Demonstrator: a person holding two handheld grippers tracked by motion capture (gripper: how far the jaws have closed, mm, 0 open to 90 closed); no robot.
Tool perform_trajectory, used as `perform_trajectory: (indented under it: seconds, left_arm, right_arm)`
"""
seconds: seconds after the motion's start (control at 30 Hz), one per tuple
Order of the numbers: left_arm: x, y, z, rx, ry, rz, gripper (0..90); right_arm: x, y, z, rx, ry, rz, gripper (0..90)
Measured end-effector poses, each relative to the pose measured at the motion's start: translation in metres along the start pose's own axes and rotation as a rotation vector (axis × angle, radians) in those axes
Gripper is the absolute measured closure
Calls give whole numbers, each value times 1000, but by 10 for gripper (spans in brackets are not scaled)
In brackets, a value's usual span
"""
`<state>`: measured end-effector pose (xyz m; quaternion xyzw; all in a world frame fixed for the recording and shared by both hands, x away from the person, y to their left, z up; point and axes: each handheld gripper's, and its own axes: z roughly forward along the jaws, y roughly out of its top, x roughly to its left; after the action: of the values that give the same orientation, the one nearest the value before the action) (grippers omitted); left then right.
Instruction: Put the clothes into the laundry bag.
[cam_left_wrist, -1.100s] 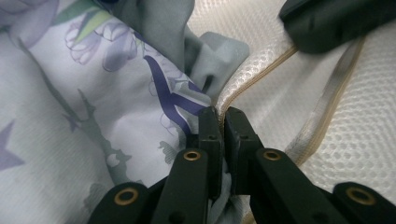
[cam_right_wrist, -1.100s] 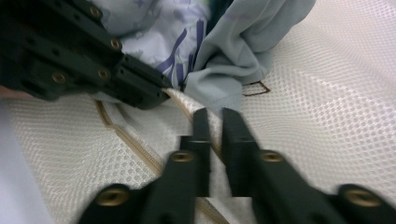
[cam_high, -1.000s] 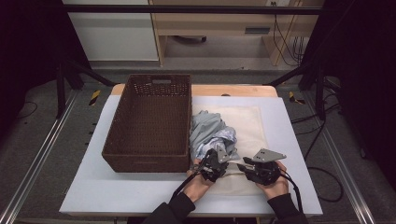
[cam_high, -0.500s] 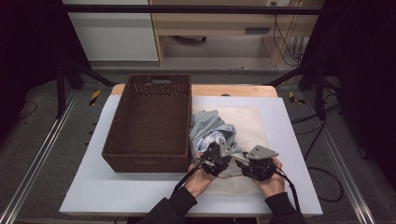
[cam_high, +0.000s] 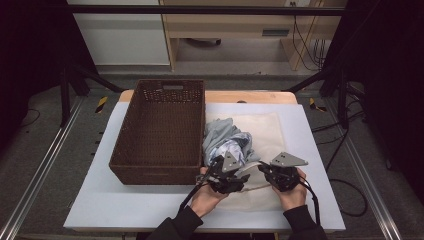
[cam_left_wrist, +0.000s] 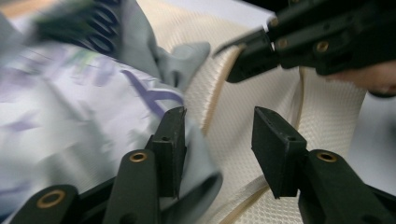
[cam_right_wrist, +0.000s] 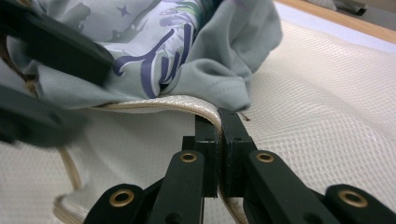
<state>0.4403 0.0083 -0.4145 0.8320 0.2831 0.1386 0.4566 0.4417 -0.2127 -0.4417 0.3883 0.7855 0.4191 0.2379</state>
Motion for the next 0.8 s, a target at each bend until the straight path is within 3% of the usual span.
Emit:
perform_trajectory:
  seconds: [0.03, 0.07, 0.17, 0.23, 0.27, 0.33, 0.47, 0.53, 0.63, 0.8]
  left_arm:
    - [4, 7, -9, -30, 38, -5, 499]
    - [4, 7, -9, -30, 38, -5, 491]
    - [12, 18, -13, -43, 93, -18, 466]
    - [21, 27, -8, -19, 149, -21, 428]
    - [21, 27, -8, -19, 149, -21, 422]
    - [30, 32, 1, 37, 188, -30, 367]
    - [40, 35, 15, 115, 196, -75, 301]
    - [36, 34, 16, 123, 220, -37, 288]
    - [33, 31, 21, 139, 227, -61, 279]
    - [30, 16, 31, 161, 253, -50, 292]
  right_arm:
    - [-2, -2, -2, -7, -9, 24, 876]
    - [-2, -2, -2, -7, -9, 24, 876]
    - [-4, -5, -2, 0, -6, 42, 876]
    - [-3, -5, -2, 0, 0, 37, 875]
    - [-3, -5, -2, -1, 2, 37, 875]
    - [-3, -5, -3, 0, 1, 35, 875]
    - [-3, -6, -3, 3, 6, 35, 873]
    - [-4, -6, -3, 1, 12, 30, 872]
    - [-4, -6, -3, -2, 16, 29, 872]
    - [-3, -6, -4, -3, 19, 24, 872]
